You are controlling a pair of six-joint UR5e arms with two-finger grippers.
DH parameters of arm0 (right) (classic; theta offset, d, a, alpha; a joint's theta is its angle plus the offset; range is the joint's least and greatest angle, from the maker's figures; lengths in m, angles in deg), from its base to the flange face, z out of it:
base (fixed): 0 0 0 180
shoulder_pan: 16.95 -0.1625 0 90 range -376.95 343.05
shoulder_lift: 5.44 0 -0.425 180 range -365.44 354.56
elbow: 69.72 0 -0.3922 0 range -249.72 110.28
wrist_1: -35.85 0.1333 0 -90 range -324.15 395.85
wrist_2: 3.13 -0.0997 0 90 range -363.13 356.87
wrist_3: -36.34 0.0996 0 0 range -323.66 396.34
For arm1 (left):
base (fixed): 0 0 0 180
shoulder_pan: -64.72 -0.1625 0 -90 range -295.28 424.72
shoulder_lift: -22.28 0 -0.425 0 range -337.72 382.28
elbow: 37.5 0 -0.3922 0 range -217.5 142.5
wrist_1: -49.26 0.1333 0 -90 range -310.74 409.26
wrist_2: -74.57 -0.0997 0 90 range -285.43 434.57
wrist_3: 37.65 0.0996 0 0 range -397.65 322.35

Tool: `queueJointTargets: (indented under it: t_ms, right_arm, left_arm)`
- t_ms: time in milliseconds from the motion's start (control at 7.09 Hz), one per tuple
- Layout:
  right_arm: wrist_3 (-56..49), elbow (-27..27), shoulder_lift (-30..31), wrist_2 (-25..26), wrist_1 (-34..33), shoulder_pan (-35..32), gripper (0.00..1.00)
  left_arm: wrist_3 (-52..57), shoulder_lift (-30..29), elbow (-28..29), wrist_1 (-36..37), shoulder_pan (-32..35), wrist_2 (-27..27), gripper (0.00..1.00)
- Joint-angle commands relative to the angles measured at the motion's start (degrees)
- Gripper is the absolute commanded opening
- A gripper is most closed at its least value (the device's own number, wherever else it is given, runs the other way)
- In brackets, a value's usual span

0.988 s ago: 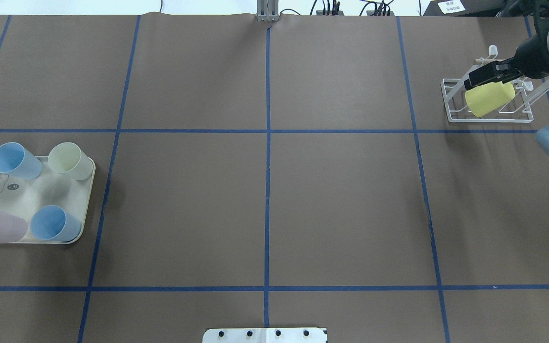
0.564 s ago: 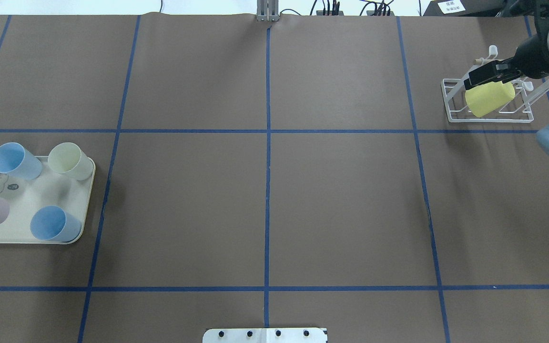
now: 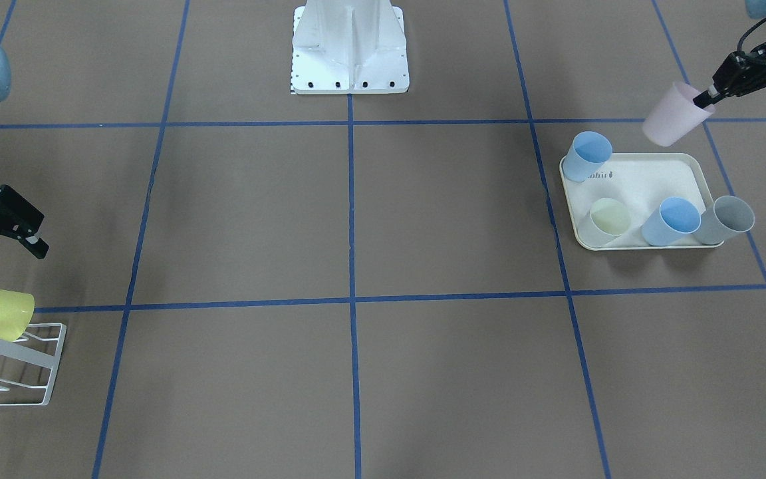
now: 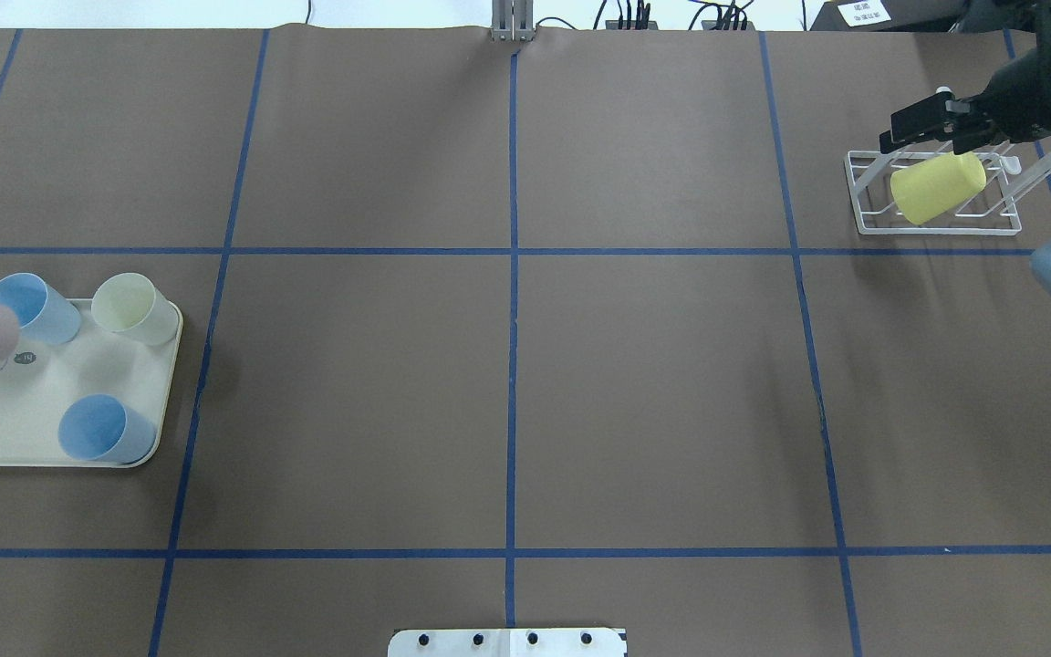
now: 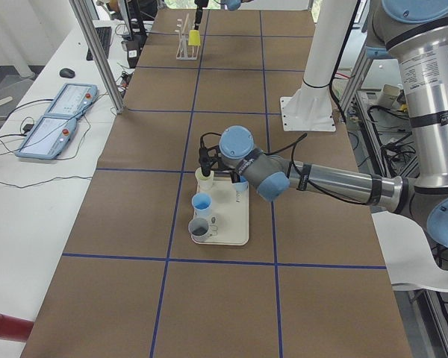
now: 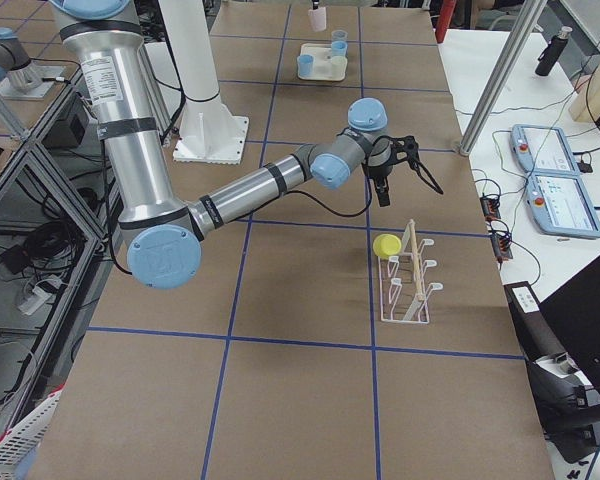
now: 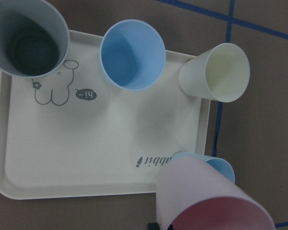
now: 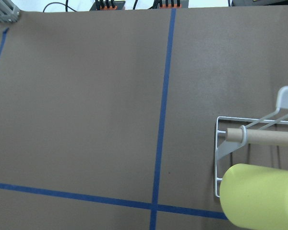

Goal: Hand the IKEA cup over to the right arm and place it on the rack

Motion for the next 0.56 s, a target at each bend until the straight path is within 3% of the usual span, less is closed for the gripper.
queueJointTargets:
  t_ms: [0, 423]
  right_arm:
    - [10.91, 3.53, 0.04, -2.73, 2.85, 0.00, 1.00]
    - [35.95, 2.84, 0.82, -11.95, 23.92, 0.00, 1.00]
  left_arm:
    - [-15.23, -8.66, -1.16, -0.76, 0.12, 0.23, 0.00]
    - [-30.87, -22.38, -0.63, -0.76, -2.24, -0.29, 0.00]
